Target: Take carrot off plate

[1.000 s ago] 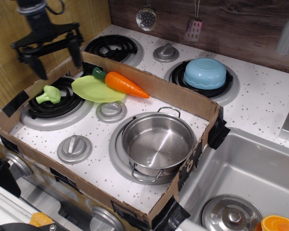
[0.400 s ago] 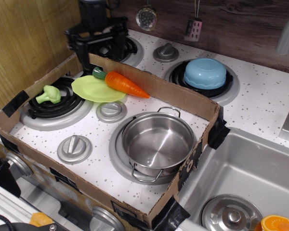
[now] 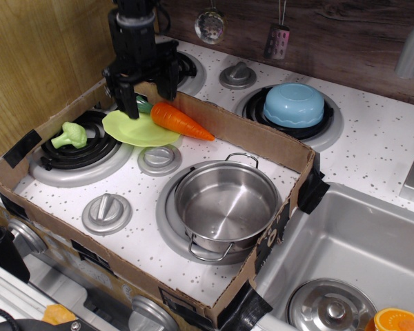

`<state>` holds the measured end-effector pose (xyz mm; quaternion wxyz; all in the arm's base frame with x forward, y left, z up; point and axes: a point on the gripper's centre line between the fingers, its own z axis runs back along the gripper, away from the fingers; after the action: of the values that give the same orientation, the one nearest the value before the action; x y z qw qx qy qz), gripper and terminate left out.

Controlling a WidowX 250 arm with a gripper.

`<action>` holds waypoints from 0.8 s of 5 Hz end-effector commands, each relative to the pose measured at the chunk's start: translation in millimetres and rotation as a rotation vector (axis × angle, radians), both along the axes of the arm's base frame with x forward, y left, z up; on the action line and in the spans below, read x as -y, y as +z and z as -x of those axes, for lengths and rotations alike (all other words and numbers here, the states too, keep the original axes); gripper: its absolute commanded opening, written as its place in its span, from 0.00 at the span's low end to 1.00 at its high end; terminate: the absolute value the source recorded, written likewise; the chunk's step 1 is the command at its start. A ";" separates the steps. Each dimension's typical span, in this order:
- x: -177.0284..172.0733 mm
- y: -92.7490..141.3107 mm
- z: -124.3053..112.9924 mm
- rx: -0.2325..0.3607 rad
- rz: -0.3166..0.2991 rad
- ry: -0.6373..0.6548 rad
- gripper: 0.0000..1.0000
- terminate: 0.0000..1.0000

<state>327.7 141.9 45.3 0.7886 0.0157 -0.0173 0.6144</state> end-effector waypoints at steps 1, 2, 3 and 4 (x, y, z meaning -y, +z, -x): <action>-7.6 9.3 1.4 0.112 -0.064 0.093 1.00 0.00; -3.2 11.6 -3.2 0.160 -0.098 0.123 1.00 0.00; -1.1 16.7 -2.7 0.214 -0.121 0.136 1.00 0.00; -3.0 9.2 1.6 0.275 -0.117 0.155 1.00 0.00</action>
<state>324.1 132.9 30.0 0.7311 -0.0116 -0.1222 0.6712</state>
